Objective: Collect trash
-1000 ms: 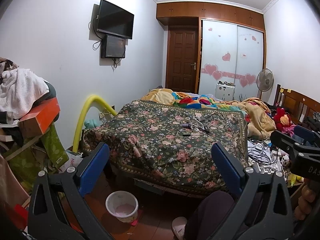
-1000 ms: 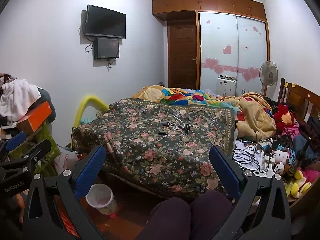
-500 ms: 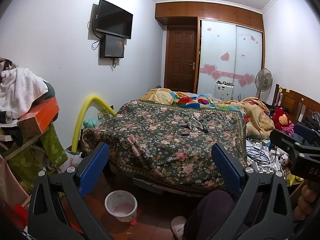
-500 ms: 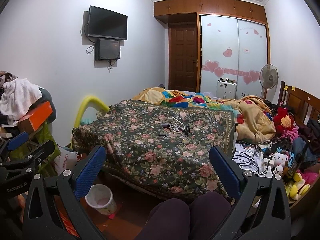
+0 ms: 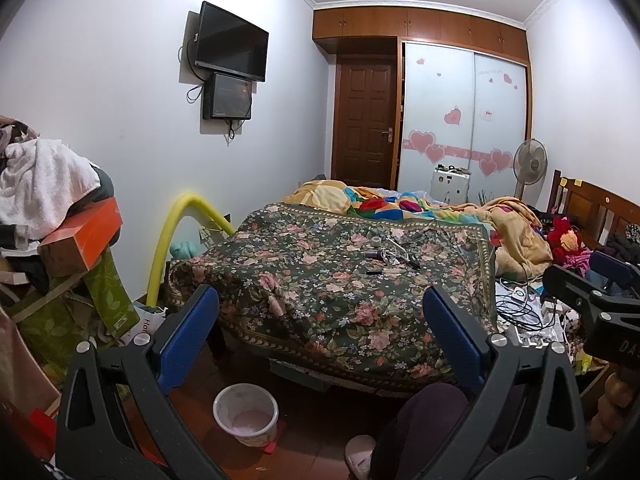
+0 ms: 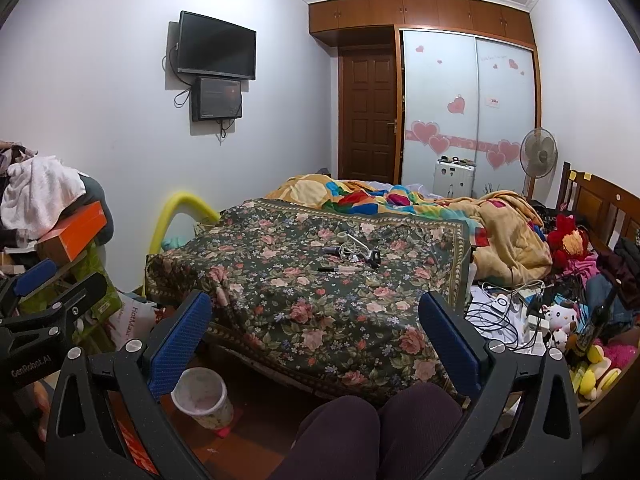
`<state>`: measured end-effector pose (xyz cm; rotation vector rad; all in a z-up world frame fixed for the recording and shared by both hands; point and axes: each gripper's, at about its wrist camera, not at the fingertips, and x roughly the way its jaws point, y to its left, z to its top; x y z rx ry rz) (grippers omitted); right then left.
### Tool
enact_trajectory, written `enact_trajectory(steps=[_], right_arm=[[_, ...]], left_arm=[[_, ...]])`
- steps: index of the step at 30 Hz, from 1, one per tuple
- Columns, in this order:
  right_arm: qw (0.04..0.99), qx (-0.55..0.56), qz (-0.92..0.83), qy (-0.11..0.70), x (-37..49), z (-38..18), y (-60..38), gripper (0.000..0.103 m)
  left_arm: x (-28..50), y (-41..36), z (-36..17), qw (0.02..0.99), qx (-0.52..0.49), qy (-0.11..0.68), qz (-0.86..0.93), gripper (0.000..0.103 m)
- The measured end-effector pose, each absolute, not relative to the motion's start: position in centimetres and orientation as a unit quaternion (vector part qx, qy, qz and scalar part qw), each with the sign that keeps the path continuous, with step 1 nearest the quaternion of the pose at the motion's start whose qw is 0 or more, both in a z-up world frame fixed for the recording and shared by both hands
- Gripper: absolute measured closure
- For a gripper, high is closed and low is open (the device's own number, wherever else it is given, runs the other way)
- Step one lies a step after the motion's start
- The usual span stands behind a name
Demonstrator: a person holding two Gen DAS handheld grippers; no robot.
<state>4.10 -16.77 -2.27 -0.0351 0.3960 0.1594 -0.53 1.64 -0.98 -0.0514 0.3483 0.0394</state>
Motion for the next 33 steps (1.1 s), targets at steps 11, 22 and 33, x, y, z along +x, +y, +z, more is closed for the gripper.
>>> enact_trajectory(steps=[11,22,33], right_arm=[[0.977,-0.018,0.079,0.199,4.2,-2.5,-16.3,0.0],[0.974,-0.018,0.084,0.211,6.1,-2.8,-16.5,0.0],[0.973,-0.035,0.05,0.224,11.7,-3.5,-18.7,0.0]], left_arm=[[-0.4,1.6,-0.9,0.984,-0.025,0.173,0.02,0.001],[1.4,2.1,-0.8,0.982,-0.03,0.187,0.027,0.001],[8.9,-0.5,-0.5,0.979,-0.023,0.202,0.024,0.001]])
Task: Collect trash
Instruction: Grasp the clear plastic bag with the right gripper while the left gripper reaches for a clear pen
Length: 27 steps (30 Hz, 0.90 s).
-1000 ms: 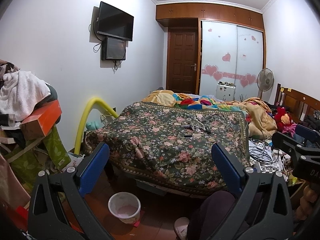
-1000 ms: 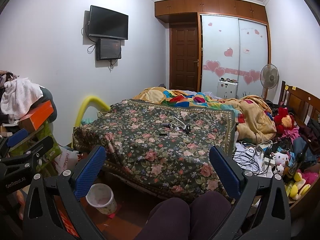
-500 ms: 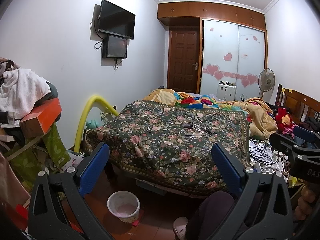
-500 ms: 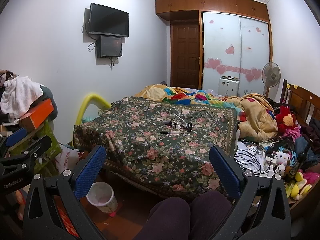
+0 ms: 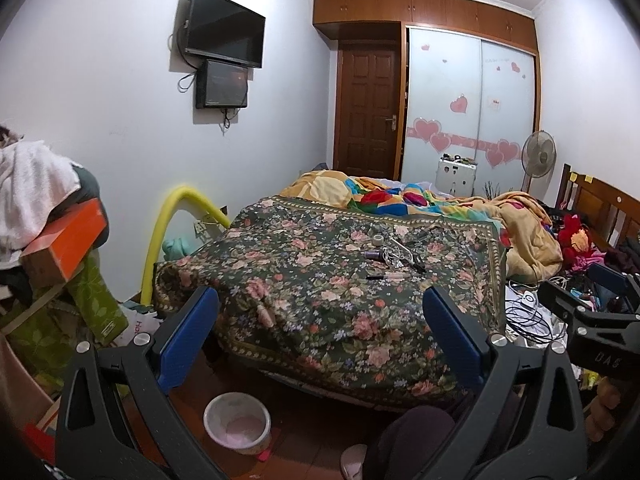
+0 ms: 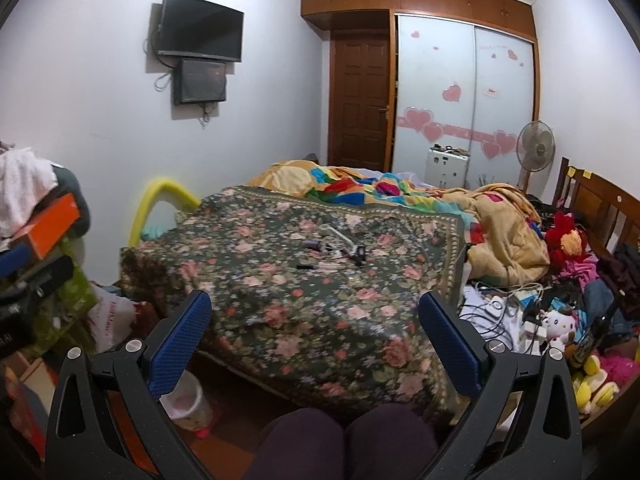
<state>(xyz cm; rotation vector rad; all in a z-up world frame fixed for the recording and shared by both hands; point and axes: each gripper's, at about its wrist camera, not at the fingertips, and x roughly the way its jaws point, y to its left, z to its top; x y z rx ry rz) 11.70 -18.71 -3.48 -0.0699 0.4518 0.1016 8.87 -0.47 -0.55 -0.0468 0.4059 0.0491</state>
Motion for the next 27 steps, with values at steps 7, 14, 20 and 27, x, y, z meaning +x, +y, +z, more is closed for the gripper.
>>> enact_trajectory(steps=[7,14,20,27], right_arm=[[0.969,-0.058,0.032,0.24,16.8,-4.3,-21.0,0.0],[0.96,-0.085,0.026,0.266,23.3,-5.9,-22.9,0.0],[0.946,-0.099,0.027,0.306,29.9,-8.1,-24.2,0.0],[0.931,-0.094,0.038,0.35,36.5,-11.9,-25.0,0.0]], left_arm=[[16.2,-3.6,-1.7,0.974,-0.028,0.225,0.007,0.001],[24.3,-6.7,-4.1,0.964,-0.04,0.261,-0.02,0.001],[31.8,-8.5,-6.8,0.954,-0.04,0.296,-0.031,0.001],[40.2,-9.7,-11.6,0.937,-0.032,0.344,-0.049,0.001]])
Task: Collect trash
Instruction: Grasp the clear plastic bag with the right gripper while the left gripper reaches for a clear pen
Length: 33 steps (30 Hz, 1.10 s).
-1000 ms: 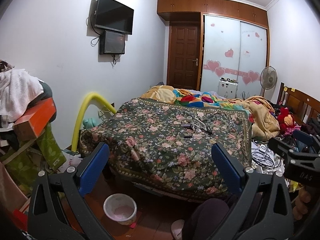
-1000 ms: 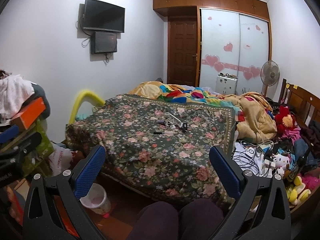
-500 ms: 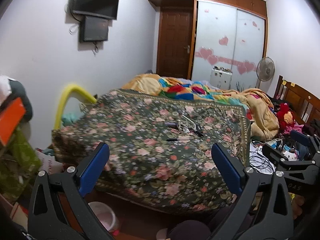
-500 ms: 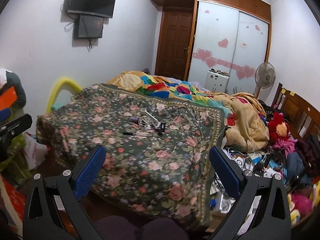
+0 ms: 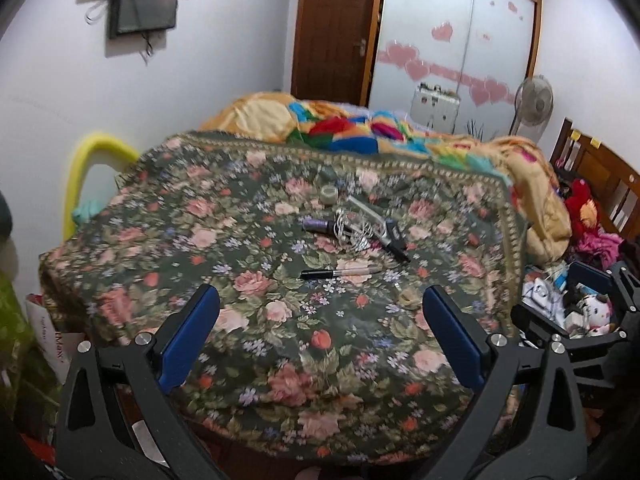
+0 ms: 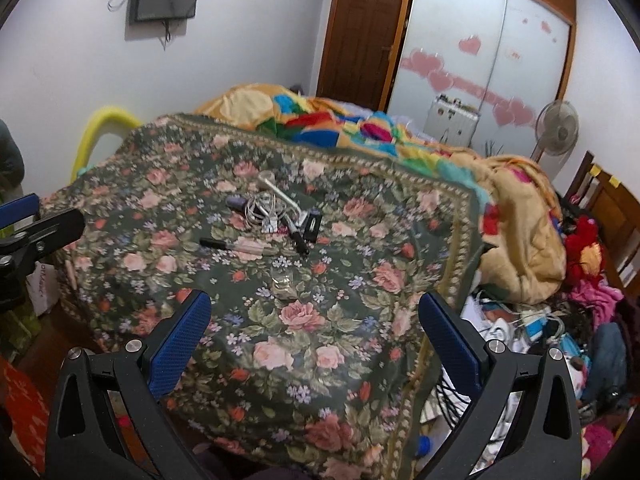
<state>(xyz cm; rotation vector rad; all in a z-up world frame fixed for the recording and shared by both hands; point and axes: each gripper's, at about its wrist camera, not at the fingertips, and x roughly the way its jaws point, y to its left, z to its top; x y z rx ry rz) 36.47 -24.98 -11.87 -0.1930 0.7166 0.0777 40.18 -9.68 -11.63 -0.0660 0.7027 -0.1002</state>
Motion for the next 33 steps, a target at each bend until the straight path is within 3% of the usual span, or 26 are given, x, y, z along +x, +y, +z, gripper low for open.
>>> enact_trajectory(steps=[11,14,16,20,24,28,33], right_arm=[[0.891,-0.058,0.087,0.441,45.8,-20.7,-25.0,0.001],[0.877,-0.04,0.109,0.466,47.9,-23.1,-24.8,0.014],[0.867,-0.042,0.118,0.482,49.3,-24.6,-24.4,0.032],[0.857,-0.035,0.132,0.497,50.7,-26.4,-24.2,0.039],[0.862,-0.052,0.128,0.488,50.7,-26.6,-24.0,0.075],[0.861,-0.04,0.137,0.488,51.0,-26.6,-24.5,0.077],[0.859,-0.013,0.135,0.494,51.0,-26.3,-25.7,0.078]], left_arm=[[49.9,-9.6,-20.9,0.904,-0.028,0.419,-0.084,0.004],[52.2,-9.7,-23.2,0.893,-0.025,0.44,-0.093,0.011],[53.3,-9.9,-24.0,0.89,-0.024,0.444,-0.101,0.015],[55.5,-11.1,-25.2,0.888,-0.006,0.441,-0.127,0.016],[57.5,-12.7,-25.7,0.887,0.021,0.435,-0.155,0.02],[59.1,-13.9,-26.2,0.883,0.039,0.433,-0.175,0.023],[60.3,-14.5,-28.0,0.859,0.04,0.474,-0.19,0.038]])
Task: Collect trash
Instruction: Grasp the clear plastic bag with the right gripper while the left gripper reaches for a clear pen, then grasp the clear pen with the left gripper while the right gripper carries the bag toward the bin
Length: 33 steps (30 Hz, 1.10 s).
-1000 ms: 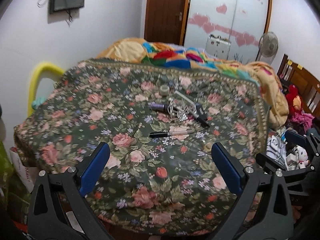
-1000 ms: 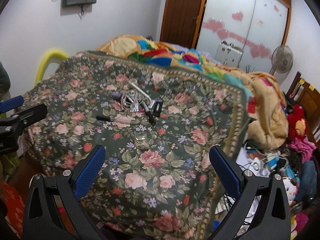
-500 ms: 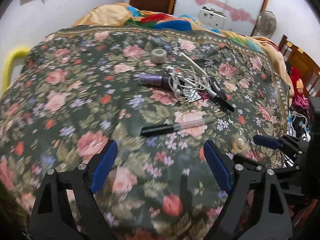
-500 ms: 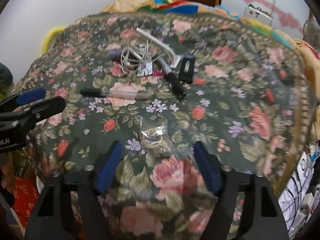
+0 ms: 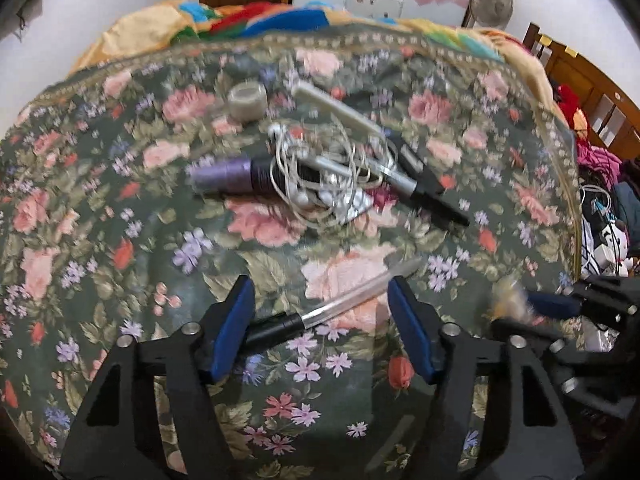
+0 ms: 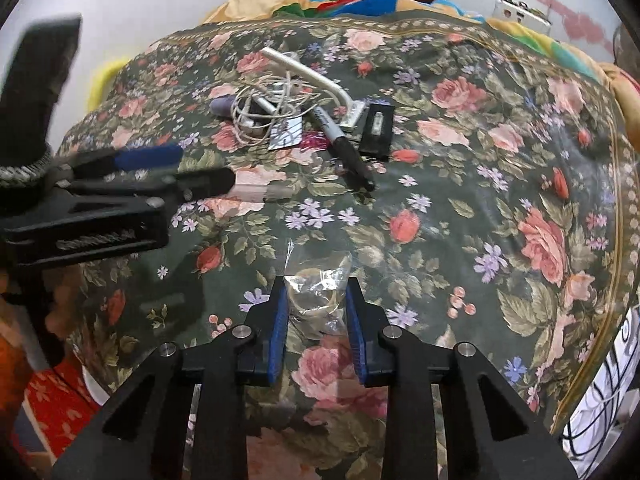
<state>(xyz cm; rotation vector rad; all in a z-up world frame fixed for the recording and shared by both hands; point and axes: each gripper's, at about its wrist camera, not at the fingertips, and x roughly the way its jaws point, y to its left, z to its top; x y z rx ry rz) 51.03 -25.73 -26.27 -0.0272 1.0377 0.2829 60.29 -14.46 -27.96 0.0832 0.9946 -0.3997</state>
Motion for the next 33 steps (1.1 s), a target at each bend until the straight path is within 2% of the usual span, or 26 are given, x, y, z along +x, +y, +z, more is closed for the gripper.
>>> enact_trajectory(steps=[7,9,12,13,15,16,24,33], right_arm=[[0.865,-0.007,0.129,0.485,50.5,-25.1,-26.8,0.078],[0.866,-0.005,0.129,0.484,50.4,-24.7,-26.9,0.078],[0.868,-0.004,0.128,0.48,49.9,-24.4,-27.0,0.078],[0.867,-0.003,0.128,0.481,49.7,-24.3,-27.1,0.078],[0.867,0.0,0.13,0.482,49.6,-24.1,-27.1,0.078],[0.868,0.0,0.13,0.48,49.5,-23.8,-27.1,0.078],[0.879,-0.002,0.125,0.461,47.7,-21.0,-27.5,0.078],[0.892,-0.006,0.131,0.433,44.4,-16.1,-27.2,0.078]], left_arm=[[58.7,-14.9,-28.1,0.852,0.047,0.489,-0.181,0.04],[58.2,-15.0,-28.1,0.851,0.048,0.492,-0.178,0.05],[57.5,-15.4,-28.1,0.85,0.06,0.493,-0.177,0.057],[57.3,-15.5,-28.1,0.848,0.065,0.495,-0.177,0.062],[57.0,-15.8,-28.0,0.846,0.073,0.499,-0.172,0.084],[56.9,-15.9,-28.0,0.844,0.075,0.502,-0.171,0.091],[53.6,-15.8,-26.4,0.841,0.036,0.515,-0.161,0.091],[47.3,-13.9,-18.3,0.874,0.001,0.464,-0.142,0.091]])
